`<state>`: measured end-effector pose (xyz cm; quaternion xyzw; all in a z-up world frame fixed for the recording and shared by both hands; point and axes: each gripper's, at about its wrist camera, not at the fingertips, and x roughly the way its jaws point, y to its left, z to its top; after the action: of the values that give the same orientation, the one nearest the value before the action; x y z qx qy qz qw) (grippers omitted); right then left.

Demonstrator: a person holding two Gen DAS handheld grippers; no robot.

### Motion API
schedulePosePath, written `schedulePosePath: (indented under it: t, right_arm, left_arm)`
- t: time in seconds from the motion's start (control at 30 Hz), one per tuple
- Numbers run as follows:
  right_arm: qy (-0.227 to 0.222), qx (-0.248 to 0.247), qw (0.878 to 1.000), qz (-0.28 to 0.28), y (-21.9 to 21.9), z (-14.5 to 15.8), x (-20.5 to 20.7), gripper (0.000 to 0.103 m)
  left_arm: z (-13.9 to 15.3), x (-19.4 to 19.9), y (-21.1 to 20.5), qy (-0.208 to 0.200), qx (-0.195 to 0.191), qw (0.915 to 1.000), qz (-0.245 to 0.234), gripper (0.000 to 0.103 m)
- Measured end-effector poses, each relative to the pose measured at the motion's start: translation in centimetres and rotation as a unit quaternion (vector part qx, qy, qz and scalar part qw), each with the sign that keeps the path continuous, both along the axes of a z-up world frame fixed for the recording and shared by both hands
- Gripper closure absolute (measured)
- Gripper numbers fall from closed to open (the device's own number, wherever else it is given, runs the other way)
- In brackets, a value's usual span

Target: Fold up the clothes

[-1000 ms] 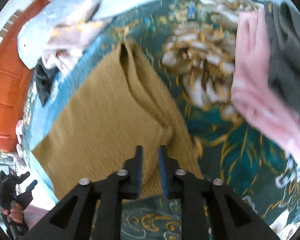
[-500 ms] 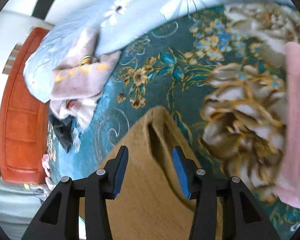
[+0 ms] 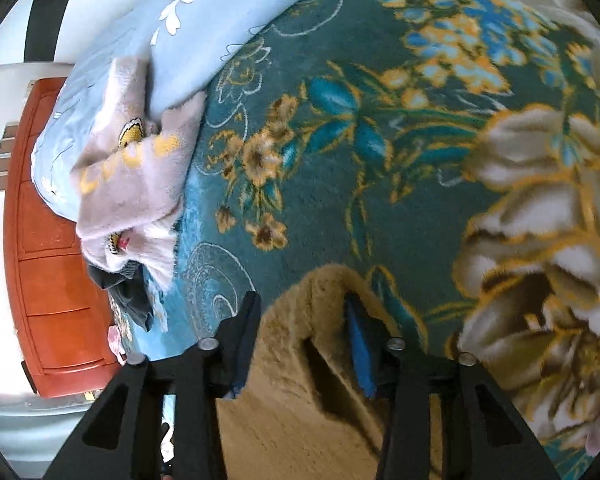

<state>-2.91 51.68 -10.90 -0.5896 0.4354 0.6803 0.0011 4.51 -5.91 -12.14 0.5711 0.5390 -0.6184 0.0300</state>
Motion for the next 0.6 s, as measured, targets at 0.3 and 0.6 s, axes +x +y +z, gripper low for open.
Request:
schedulePosePath:
  t: [0.3, 0.6]
  right_arm:
    - [-0.004, 0.052, 0.998, 0.041, -1.0, 0.6, -1.4, 0.093]
    - [0.077, 0.041, 0.996, 0.015, -0.9, 4.0, -4.3, 0.094]
  left_arm:
    - [1.1, -1.0, 0.9, 0.013, -0.097, 0.9935, -0.058, 0.094]
    - [6.7, -4.8, 0.5, 0.116, -0.129, 0.9833, -0.055, 0.094]
